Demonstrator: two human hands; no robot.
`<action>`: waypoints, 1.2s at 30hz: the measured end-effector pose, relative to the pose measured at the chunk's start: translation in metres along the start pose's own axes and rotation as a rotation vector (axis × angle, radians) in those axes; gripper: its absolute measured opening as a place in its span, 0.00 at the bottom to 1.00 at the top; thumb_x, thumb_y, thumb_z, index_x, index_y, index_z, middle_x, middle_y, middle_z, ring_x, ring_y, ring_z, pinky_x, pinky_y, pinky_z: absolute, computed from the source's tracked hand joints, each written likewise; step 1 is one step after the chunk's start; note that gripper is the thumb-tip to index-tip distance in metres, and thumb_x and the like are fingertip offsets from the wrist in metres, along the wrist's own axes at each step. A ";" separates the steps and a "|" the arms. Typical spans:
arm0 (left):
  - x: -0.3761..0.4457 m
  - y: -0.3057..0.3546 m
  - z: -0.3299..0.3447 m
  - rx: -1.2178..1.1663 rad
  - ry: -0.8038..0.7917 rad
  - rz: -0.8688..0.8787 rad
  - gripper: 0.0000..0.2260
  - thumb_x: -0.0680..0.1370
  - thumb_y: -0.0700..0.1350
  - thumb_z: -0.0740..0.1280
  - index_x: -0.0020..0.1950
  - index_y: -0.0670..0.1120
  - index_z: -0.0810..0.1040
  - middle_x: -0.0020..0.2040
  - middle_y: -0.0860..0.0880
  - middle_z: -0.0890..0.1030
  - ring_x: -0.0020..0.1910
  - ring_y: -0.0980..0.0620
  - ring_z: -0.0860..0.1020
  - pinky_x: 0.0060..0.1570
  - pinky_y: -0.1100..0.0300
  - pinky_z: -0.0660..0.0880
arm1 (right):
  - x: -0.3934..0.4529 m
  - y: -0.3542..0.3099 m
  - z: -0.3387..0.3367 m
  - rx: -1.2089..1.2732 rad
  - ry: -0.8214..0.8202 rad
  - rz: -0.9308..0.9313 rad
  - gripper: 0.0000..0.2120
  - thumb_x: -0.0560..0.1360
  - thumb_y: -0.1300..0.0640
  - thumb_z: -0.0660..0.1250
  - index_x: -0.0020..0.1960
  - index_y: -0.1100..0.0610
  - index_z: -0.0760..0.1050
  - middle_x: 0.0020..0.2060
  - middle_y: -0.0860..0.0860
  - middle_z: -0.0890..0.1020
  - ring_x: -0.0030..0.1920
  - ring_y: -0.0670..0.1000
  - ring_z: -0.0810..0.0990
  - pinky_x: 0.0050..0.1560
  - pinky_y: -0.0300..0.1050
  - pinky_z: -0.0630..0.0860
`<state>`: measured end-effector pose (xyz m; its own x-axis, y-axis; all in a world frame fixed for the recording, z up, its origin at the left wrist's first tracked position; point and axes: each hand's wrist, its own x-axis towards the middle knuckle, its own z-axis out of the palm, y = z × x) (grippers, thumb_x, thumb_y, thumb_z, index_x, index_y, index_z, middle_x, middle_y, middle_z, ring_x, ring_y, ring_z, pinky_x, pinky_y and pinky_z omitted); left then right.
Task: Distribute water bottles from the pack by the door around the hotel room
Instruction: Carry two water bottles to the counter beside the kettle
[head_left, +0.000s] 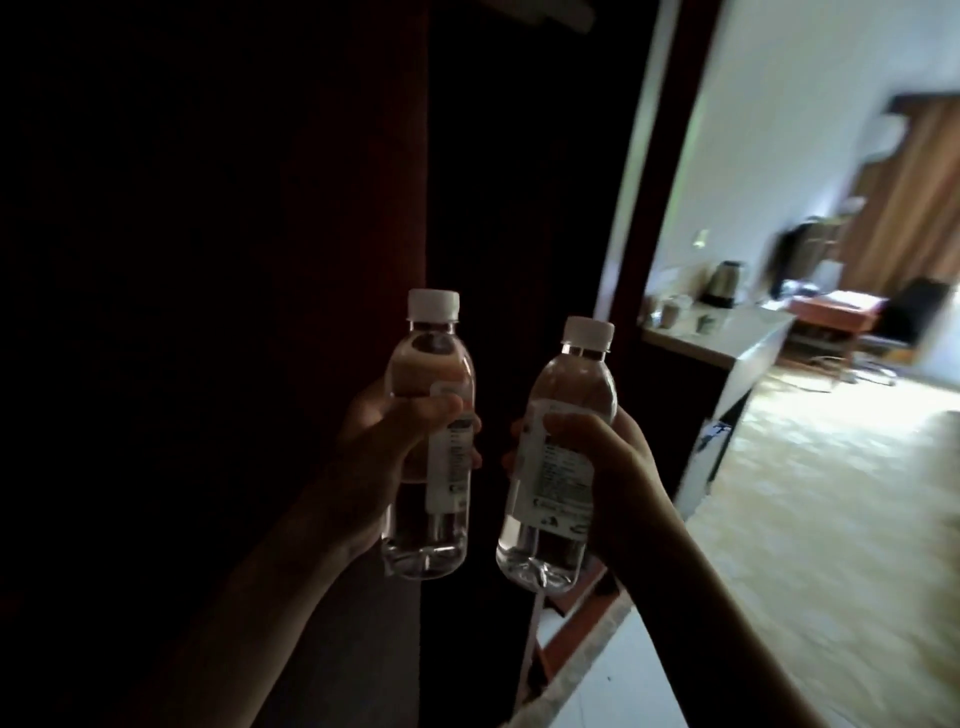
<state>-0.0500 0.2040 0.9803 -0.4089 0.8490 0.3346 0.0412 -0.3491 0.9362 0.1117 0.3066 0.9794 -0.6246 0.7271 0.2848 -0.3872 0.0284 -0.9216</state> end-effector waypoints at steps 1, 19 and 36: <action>0.006 0.000 0.009 0.002 -0.051 0.005 0.26 0.64 0.58 0.70 0.56 0.44 0.77 0.44 0.46 0.83 0.38 0.45 0.83 0.41 0.49 0.78 | -0.005 -0.007 -0.008 -0.002 0.049 -0.019 0.24 0.60 0.52 0.74 0.53 0.62 0.76 0.38 0.57 0.83 0.36 0.59 0.83 0.38 0.52 0.80; 0.040 -0.036 0.340 -0.174 -0.641 -0.064 0.20 0.65 0.52 0.72 0.53 0.45 0.78 0.39 0.47 0.86 0.34 0.47 0.85 0.34 0.54 0.81 | -0.168 -0.145 -0.235 -0.284 0.795 -0.204 0.23 0.56 0.52 0.75 0.49 0.59 0.77 0.36 0.57 0.84 0.32 0.56 0.84 0.32 0.47 0.81; 0.137 -0.108 0.517 -0.174 -0.636 -0.148 0.21 0.66 0.48 0.72 0.55 0.37 0.77 0.41 0.42 0.83 0.31 0.49 0.84 0.29 0.62 0.78 | -0.120 -0.168 -0.444 -0.293 0.846 -0.214 0.16 0.63 0.62 0.76 0.49 0.59 0.76 0.38 0.61 0.80 0.30 0.53 0.83 0.30 0.44 0.81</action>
<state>0.3607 0.5627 0.9802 0.2197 0.9424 0.2521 -0.1434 -0.2244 0.9639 0.5533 0.5188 0.9832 0.1892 0.9426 0.2752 -0.1778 0.3085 -0.9345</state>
